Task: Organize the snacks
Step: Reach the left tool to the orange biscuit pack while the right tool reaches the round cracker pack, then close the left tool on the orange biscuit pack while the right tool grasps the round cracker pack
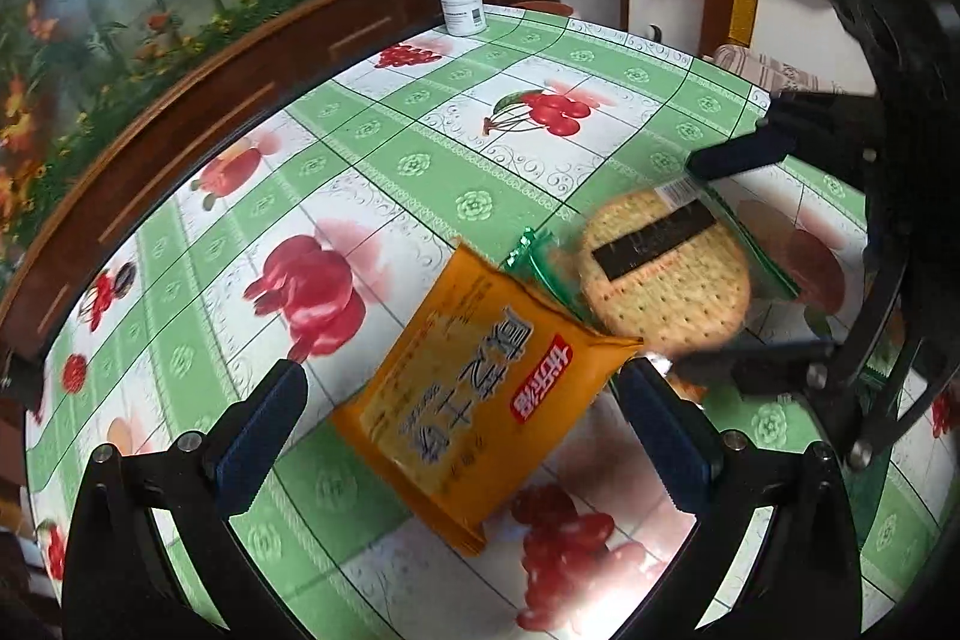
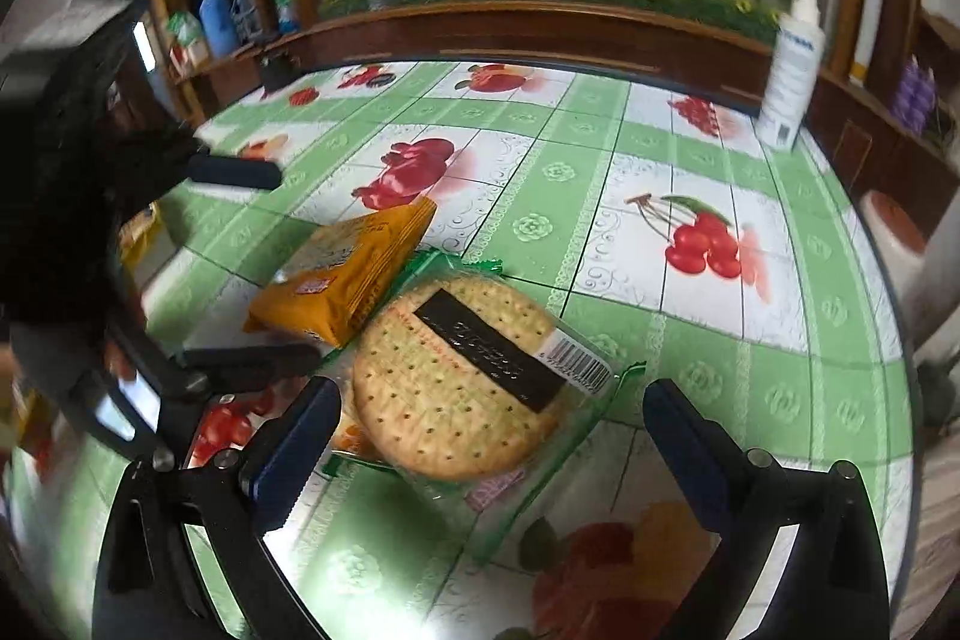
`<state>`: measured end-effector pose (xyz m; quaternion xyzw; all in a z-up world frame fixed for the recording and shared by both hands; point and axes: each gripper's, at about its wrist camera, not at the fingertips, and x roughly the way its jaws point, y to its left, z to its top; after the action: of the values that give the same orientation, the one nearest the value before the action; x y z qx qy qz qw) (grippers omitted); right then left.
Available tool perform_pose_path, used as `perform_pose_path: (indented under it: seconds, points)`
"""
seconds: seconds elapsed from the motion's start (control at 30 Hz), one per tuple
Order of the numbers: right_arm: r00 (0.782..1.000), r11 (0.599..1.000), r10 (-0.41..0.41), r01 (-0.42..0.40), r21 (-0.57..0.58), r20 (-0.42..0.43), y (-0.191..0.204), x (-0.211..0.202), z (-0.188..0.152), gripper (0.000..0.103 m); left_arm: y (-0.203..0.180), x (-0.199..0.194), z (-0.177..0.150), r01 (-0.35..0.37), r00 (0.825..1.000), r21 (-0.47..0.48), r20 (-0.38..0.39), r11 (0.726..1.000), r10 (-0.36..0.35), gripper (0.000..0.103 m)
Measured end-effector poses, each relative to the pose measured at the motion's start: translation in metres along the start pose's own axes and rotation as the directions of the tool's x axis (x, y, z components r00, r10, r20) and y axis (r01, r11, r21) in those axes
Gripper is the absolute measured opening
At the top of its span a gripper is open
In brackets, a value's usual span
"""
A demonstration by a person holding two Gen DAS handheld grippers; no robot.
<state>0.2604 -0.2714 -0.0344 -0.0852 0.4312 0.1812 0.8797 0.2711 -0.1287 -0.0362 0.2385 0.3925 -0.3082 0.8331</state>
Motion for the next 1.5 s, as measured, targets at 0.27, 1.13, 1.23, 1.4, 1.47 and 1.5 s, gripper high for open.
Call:
perform_pose_path:
  seconds: [0.27,1.13,1.23,1.4,1.47,1.5]
  points:
    - [0.998,0.998,0.056,-0.056,-0.012,-0.002,-0.005,0.013,0.001,0.103,0.018,0.03,-0.001,0.035,0.993,0.015,-0.111,0.999,-0.033,0.103]
    - [0.994,0.993,0.11,-0.111,-0.032,-0.027,-0.01,0.02,0.005,0.103,-0.005,-0.009,-0.066,0.008,0.993,-0.311,-0.113,0.95,-0.046,0.089]
    - [0.984,0.984,0.174,-0.174,0.024,-0.033,-0.019,0.02,0.003,0.103,-0.004,-0.009,-0.064,0.01,0.991,-0.328,-0.121,0.945,-0.052,0.083]
    - [0.97,0.969,0.243,-0.241,0.058,-0.028,-0.029,0.012,0.001,0.103,0.017,-0.004,-0.062,0.018,0.991,-0.472,-0.109,0.881,-0.079,0.083]
    - [0.971,0.969,0.237,-0.236,0.068,-0.008,-0.032,0.01,0.003,0.103,0.017,0.0,-0.059,-0.003,0.992,-0.48,-0.115,0.877,-0.059,0.083]
    - [0.972,0.97,0.236,-0.235,0.068,-0.006,-0.032,0.011,0.003,0.103,0.016,0.003,-0.057,-0.021,0.992,-0.478,-0.12,0.878,-0.042,0.083]
